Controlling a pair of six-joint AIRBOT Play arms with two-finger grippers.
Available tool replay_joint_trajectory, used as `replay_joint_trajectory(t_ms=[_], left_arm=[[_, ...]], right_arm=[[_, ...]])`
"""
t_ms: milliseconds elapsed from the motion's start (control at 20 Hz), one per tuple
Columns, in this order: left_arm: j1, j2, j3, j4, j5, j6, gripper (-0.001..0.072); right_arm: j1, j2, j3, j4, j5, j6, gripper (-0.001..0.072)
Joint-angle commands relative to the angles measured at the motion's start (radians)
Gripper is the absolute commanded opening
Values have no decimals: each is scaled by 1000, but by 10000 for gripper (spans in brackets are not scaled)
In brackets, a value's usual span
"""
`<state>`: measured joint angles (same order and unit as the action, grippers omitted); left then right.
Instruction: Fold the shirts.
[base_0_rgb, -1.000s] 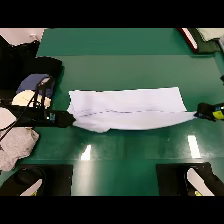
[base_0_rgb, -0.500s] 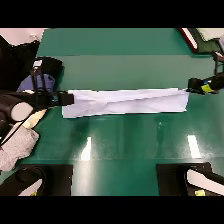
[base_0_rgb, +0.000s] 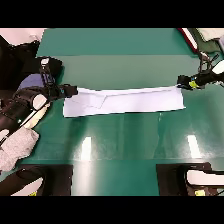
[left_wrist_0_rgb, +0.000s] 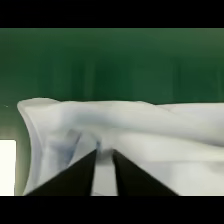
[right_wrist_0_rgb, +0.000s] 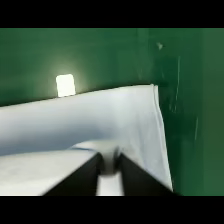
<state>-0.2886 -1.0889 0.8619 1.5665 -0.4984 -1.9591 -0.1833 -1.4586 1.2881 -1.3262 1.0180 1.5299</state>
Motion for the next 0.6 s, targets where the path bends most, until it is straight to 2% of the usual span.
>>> replay_joint_trajectory(t_ms=[0, 150, 400, 450, 500, 550], left_arm=[[29, -16, 34, -3, 41, -6, 599], [29, -16, 97, -7, 8, -6, 606], [28, -16, 129, -91, -154, 26, 603], [28, -16, 129, -108, -187, 31, 406], [28, -16, 129, -111, -218, 31, 130], [28, -16, 129, -112, -252, 47, 34]], right_arm=[[-1, -21, 8, 49, -79, -5, 462], [-51, -23, 84, 133, 12, -60, 474], [-220, -122, 215, 217, 385, -200, 479], [-249, -161, 230, 239, 430, -216, 541], [-269, -197, 241, 259, 461, -226, 595], [-287, -232, 248, 278, 483, -235, 596]])
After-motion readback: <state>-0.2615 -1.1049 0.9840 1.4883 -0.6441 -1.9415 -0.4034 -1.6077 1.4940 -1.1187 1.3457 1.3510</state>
